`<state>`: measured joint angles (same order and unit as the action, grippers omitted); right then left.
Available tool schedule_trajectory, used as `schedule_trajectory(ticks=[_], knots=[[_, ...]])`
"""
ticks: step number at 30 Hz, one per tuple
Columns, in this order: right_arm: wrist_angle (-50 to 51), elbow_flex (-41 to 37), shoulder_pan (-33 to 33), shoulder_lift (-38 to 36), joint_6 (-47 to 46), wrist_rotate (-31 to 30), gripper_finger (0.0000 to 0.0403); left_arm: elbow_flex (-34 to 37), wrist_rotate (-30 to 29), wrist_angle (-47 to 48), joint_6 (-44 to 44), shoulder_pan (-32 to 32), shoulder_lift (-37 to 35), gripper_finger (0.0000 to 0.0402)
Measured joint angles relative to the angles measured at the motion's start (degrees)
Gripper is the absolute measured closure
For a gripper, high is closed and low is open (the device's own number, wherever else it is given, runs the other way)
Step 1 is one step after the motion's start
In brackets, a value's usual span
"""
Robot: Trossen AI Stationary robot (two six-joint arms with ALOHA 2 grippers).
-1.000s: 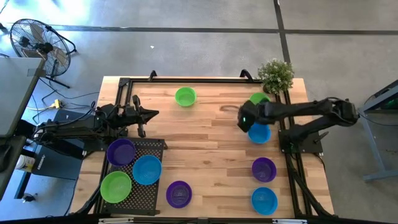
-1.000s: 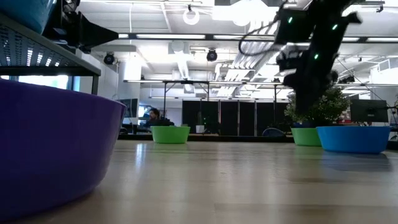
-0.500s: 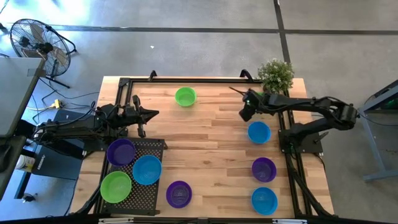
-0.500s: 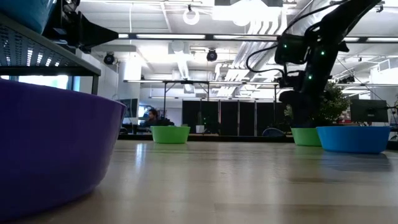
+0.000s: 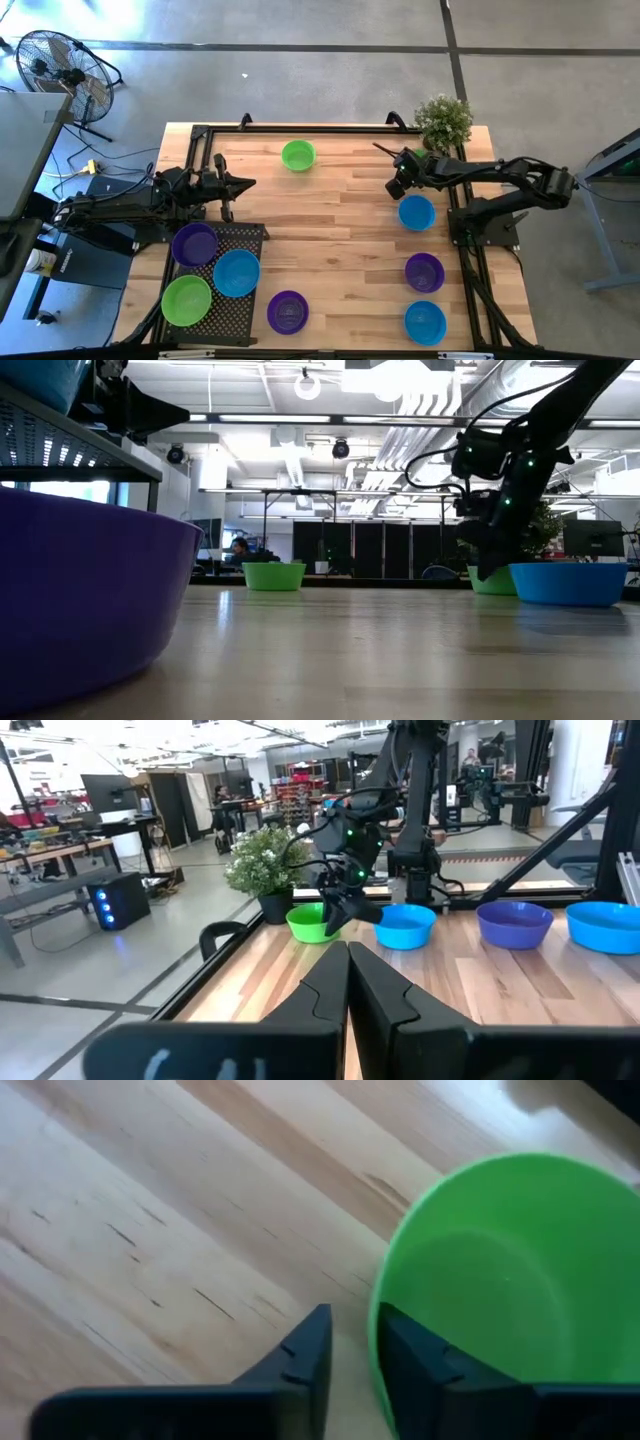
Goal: Pick & Place Mini bowls
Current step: Stack the green bowl on the other green bowls on the shelf
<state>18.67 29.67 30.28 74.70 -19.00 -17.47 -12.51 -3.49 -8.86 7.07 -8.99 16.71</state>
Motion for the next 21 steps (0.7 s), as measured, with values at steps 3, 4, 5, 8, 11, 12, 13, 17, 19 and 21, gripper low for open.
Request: schedule_trajectory(ticks=[3,4,5,8,11,12,13,17,19,21], knots=[[0.14,-0.65,0.02,0.0,0.03,-1.02,0.0375,0.0,0.02,-0.02,-0.56,0.0,0.0,0.0401],[0.42,-0.65,0.02,0.02,0.1,-1.51,0.0386,0.0,0.04,-0.02,-1.1,0.0,0.0,0.0401],[0.39,-0.65,0.02,0.02,0.55,-1.65,0.0394,0.0,0.05,-0.02,-1.28,0.0,0.0,0.0401],[0.39,-0.24,-0.1,0.0,1.53,-1.19,0.0394,0.0,0.07,-0.02,-1.31,0.0,0.0,0.0401],[0.47,0.79,-0.59,-0.02,2.59,0.46,0.0388,0.0,0.07,-0.04,-1.27,0.0,0.0,0.0401],[0.68,1.24,-1.08,-0.02,2.83,0.92,0.0388,0.0,0.07,-0.04,-1.27,0.02,0.0,0.0401],[0.86,1.76,-1.76,-0.02,2.95,1.34,0.0389,0.0,0.07,-0.04,-1.27,0.0,0.0,0.0401],[2.16,5.06,-6.66,-0.02,3.01,1.36,0.0399,0.0,0.07,-0.04,-1.25,0.0,0.0,0.0401],[2.46,7.12,-10.09,-0.02,3.02,1.41,0.0399,0.0,0.07,-0.04,-1.25,0.0,0.0,0.0401],[2.45,9.39,-13.61,-0.04,3.06,1.25,0.0395,0.0,0.07,-0.04,-1.25,0.0,0.0,0.0401]])
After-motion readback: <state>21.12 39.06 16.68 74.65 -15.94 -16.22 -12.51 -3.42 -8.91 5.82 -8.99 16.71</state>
